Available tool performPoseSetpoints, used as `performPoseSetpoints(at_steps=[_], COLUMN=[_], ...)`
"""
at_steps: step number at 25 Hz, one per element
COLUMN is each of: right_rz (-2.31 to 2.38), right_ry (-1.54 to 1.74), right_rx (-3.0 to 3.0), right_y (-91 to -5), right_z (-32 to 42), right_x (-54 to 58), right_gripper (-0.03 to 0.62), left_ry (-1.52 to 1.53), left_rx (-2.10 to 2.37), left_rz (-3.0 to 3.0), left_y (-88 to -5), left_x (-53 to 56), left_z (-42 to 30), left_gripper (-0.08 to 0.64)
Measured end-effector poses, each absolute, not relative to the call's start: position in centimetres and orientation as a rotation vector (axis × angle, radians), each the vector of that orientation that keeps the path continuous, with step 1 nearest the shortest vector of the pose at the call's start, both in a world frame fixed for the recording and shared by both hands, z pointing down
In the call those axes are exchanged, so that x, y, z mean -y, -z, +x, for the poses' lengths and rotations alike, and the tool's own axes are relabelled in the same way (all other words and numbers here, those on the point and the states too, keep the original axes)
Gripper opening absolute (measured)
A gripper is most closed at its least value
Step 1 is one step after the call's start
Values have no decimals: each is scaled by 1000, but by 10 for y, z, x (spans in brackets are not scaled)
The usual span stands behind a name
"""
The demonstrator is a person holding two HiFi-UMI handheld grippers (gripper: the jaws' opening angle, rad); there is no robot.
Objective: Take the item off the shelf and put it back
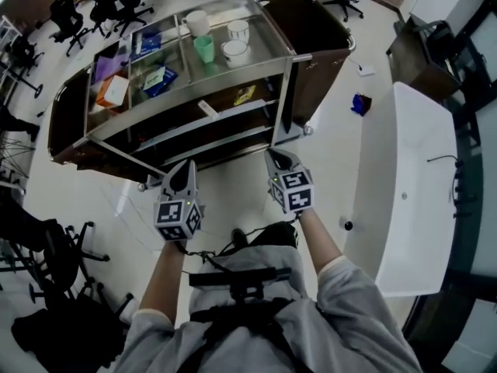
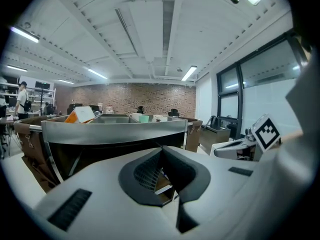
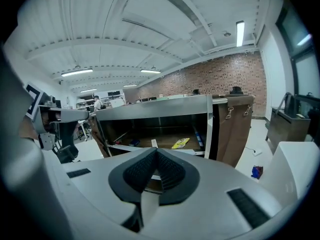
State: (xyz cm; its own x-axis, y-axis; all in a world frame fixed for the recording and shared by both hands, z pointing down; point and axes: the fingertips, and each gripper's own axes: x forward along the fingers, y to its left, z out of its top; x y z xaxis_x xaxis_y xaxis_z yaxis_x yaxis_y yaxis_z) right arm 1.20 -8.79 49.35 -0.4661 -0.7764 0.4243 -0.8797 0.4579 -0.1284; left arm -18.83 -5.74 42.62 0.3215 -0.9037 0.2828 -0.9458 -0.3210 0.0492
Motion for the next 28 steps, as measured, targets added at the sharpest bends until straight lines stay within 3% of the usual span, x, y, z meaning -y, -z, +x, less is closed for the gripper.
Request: performPoseSetpoints(at_steps=[4,7,13,17,28], right_rz=[1432,1433,1496,1590,1660], right_ry=[-453,-564,-1323,-1812,-2269], right_rx=[2408,2474,2615,2558,2378], right_y=[-505,-518,-559,-590,-662], right_z=[11,11,12,22,5], right_x=[129,164,232,277,358], right_gripper=[11,69,189,230,242], left_ry=[-296,-277,-321,-361,-389], left_rx=[1704,1730,1735,1730,1716], left_rz=[2356,2304,2276,2270,2279], left_y=[-431,-437,-460,-474,-521], left_x=[74,88,112,129,180], left_z=[-182,-173,-148,-137,-129], left_gripper=[8,8,8,7,8])
